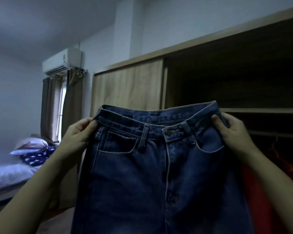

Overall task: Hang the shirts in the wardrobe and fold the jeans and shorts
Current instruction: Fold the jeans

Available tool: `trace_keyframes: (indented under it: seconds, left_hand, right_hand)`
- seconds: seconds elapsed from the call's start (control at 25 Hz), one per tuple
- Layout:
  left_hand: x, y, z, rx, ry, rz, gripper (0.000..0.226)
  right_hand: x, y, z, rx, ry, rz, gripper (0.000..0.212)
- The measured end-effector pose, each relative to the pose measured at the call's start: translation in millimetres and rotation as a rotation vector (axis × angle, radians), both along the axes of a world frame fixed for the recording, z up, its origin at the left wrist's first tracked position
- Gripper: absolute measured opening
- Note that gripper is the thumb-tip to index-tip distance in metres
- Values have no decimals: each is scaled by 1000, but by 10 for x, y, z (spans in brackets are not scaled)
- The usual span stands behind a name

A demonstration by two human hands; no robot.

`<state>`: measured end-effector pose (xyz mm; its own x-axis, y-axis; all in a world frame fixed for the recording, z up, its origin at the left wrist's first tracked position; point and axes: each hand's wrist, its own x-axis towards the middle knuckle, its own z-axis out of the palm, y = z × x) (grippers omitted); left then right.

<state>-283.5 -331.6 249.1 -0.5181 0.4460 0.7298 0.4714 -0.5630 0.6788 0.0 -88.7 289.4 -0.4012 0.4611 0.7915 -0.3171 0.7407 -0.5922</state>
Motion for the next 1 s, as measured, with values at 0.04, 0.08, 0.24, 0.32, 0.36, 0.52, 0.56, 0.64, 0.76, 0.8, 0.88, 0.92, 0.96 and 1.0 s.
trace_keyframes:
  seconds: [0.04,0.08,0.24,0.32,0.36,0.52,0.56,0.64,0.76,0.8,0.88,0.92,0.96,1.0]
  left_hand:
    - [-1,22,40,-17,-15,6,28]
    - [16,64,76,-25,-39,25,24]
    - [106,357,200,-122,-375,64,25]
    - [307,537,318,-111,-500,-23,25]
    - [452,615,398,-94,-465,-55,26]
    - [1081,920,642,-62,-270,-75,18]
    - [1160,962,666,-70,-269,-97,16]
    - [1191,1012,689,-52,-288,-134,15]
    - [1176,939,667,20,-312,-193,17]
    - [1179,891,665,45,-313,-222,17]
    - [1168,816,664,55,-269,-297,21]
    - [1145,793,665,38,-216,-316,32]
    - [1126,765,674,10,-148,-310,46]
    - [1096,749,693,-10,-80,-291,54]
  right_hand:
    - [39,27,-4,-49,14,6,14]
    - [61,30,-5,-106,3,9,14]
    - [-61,-35,-62,-360,-71,-6,18]
    - [-195,-118,-9,-447,-28,4,18]
    - [-258,-180,46,-461,-11,25,17]
    - [-500,-456,273,-412,-15,155,18]
    - [-539,-530,299,-395,-22,173,19]
    - [-582,-642,301,-363,-20,242,25]
    - [-565,-702,178,-294,-83,422,42]
    - [-563,-715,123,-255,-106,466,45]
    - [-620,-709,33,-85,-140,375,43]
    - [-680,-684,2,15,-157,275,45]
    - [-744,-672,-5,108,-188,177,45]
    - [-800,-669,2,192,-213,101,44]
